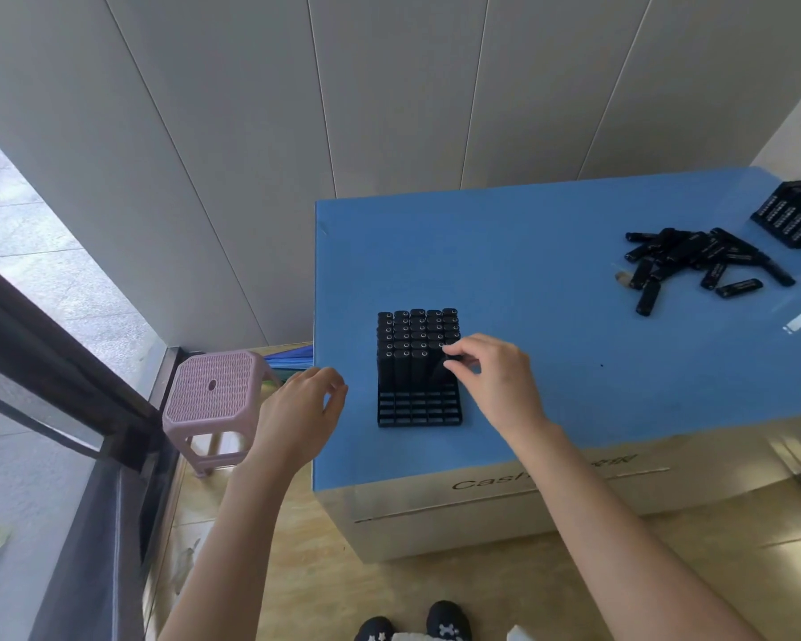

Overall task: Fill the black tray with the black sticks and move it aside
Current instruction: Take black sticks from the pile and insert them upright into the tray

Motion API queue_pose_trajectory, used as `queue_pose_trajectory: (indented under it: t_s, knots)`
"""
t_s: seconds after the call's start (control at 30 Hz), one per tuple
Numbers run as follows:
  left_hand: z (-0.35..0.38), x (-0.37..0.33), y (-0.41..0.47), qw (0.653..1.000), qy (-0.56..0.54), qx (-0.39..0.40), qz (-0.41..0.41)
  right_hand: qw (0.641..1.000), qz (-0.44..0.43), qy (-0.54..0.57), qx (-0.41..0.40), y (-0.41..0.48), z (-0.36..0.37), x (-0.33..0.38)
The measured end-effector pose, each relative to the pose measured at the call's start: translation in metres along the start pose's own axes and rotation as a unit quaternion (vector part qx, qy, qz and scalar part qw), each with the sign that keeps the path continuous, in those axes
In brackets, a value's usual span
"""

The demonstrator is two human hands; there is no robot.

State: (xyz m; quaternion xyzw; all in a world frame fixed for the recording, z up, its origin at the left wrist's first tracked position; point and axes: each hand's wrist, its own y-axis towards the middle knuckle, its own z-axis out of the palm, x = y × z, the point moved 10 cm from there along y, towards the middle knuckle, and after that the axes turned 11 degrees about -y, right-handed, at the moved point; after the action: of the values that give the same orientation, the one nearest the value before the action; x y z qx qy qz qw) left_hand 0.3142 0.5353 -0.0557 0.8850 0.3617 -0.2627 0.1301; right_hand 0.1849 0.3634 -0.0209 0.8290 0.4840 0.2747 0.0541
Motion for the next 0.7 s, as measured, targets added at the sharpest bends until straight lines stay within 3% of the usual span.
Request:
queue_pose_trajectory:
  t_s: [0.2,0.33,0.5,0.7]
  knots:
    - [-0.002,-0.002,-0.002,1.0,0.008,0.001,-0.001,0.997,-0.05,-0.015,0.058,0.01,0.011,0.01]
    - [-0.001,-0.004,-0.004,1.0,0.003,0.007,0.001,0.995,-0.069,-0.064,0.022,0.006,0.012,0.018]
    - [-0.006,-0.013,-0.008,1.0,-0.01,0.0,0.014,0.993,-0.051,-0.1,-0.026,-0.007,0.0,0.023]
    - [0.004,-0.048,-0.008,0.998,-0.028,0.016,0.057,0.998,0.058,-0.017,-0.007,-0.033,-0.012,-0.01]
